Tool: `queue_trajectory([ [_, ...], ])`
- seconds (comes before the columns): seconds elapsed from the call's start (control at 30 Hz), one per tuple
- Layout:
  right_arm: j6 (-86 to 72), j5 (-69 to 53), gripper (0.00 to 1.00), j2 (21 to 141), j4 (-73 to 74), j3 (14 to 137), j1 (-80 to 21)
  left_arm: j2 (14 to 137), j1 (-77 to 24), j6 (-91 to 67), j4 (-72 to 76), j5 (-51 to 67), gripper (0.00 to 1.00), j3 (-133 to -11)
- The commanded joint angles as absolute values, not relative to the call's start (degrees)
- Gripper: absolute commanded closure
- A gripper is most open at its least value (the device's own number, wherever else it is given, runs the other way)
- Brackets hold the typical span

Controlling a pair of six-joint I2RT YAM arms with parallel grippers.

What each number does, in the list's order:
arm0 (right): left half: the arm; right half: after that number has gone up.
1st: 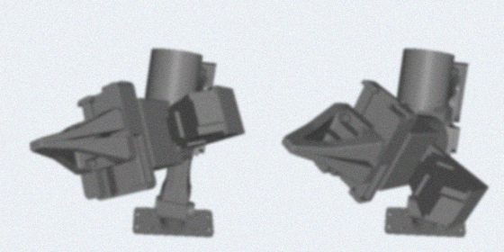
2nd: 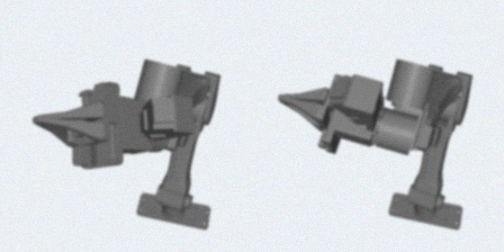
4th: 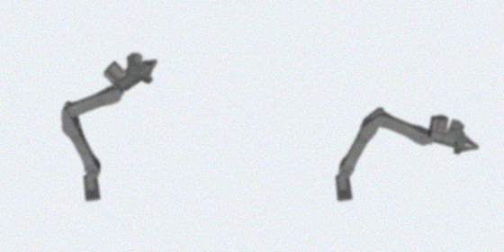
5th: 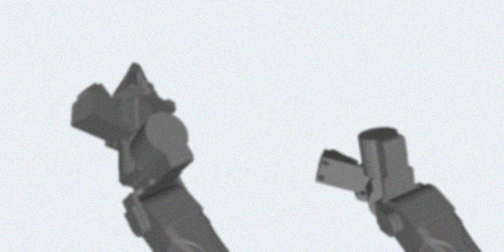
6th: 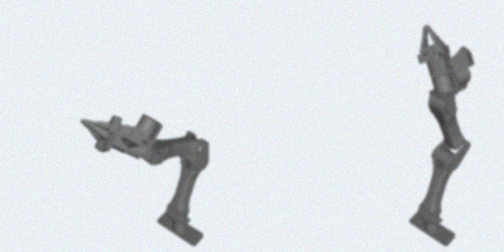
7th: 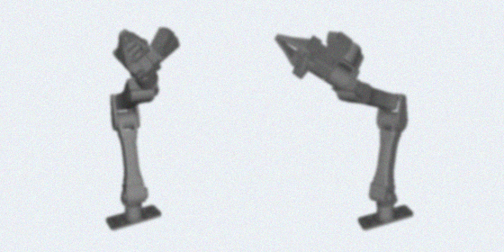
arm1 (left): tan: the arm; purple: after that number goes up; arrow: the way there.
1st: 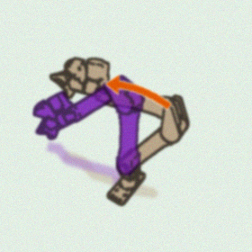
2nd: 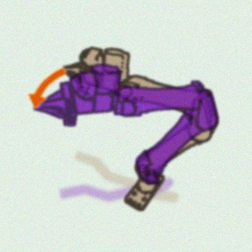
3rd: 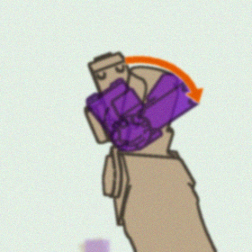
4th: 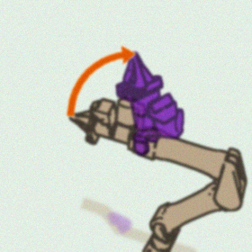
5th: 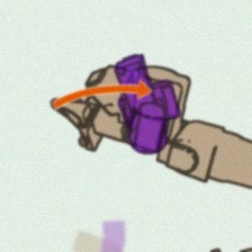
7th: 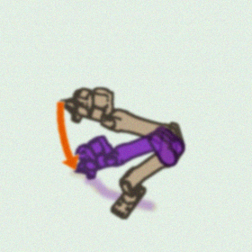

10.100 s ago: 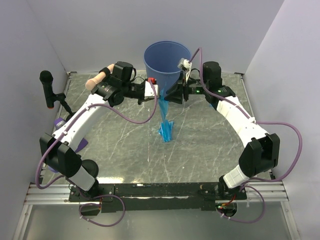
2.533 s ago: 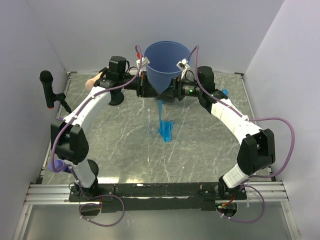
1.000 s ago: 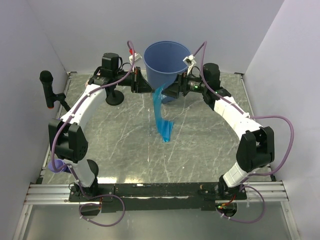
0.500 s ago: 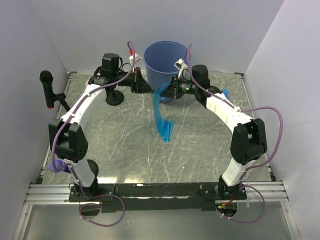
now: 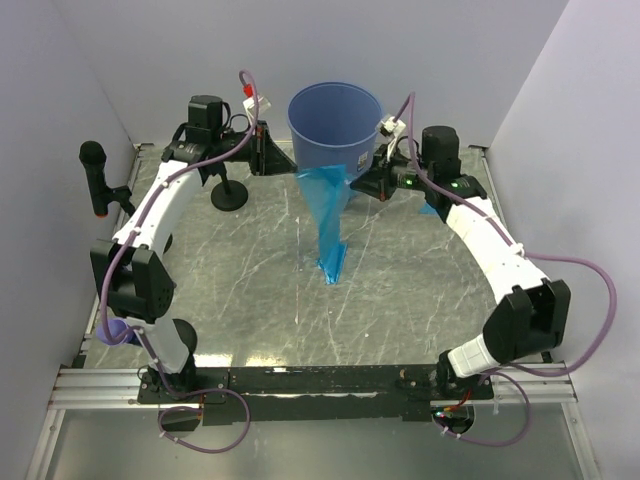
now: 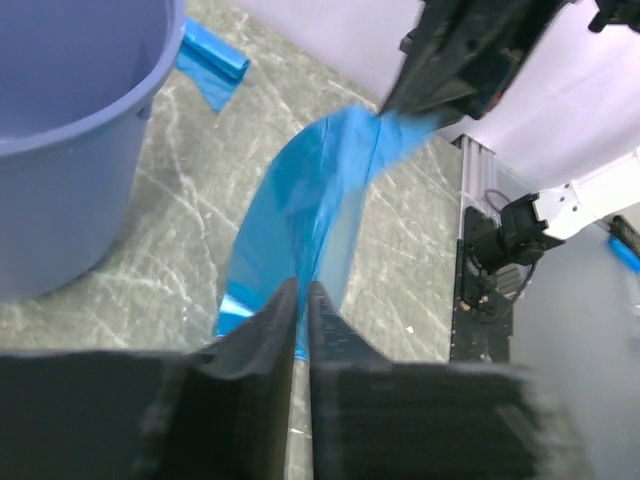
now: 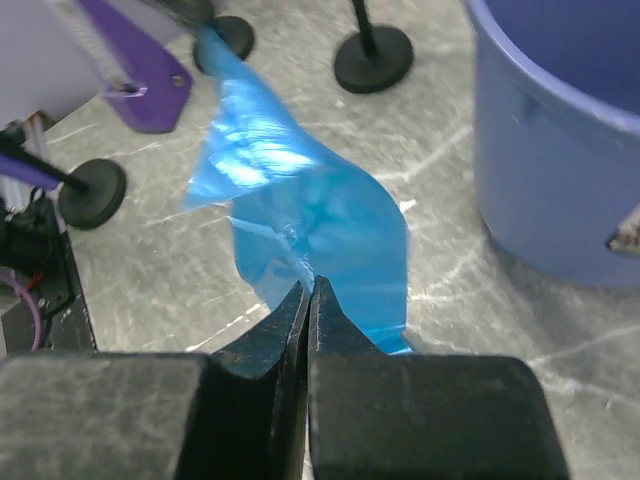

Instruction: Put the trash bags into the trash bin

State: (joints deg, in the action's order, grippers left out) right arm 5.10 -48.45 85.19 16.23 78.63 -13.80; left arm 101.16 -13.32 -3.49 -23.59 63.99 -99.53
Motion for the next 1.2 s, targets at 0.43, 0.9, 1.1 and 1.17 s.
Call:
queue_trajectory([
  [0.43, 7.12, -55.02, 1.00, 80.68, 22.32, 85.95, -15.73, 92.90, -25.13, 9.48, -6.43, 47.39, 0.23, -91.94],
  [0.9, 12.39, -52.47, 1.00, 80.42, 27.86, 88.76, -11.97, 101.34, -26.81, 21.51, -23.88, 50.10, 0.99, -105.38],
  [1.1, 8.99, -53.61, 1.00, 83.50, 29.11, 95.01, -5.46, 99.76, -26.46, 31.55, -34.53, 46.59, 0.99, -105.12],
  [1.17, 7.56, -52.91, 1.00, 83.58, 27.34, 94.22, -4.84, 99.67, -26.19, 30.77, -34.98, 46.76, 0.99, -105.03],
])
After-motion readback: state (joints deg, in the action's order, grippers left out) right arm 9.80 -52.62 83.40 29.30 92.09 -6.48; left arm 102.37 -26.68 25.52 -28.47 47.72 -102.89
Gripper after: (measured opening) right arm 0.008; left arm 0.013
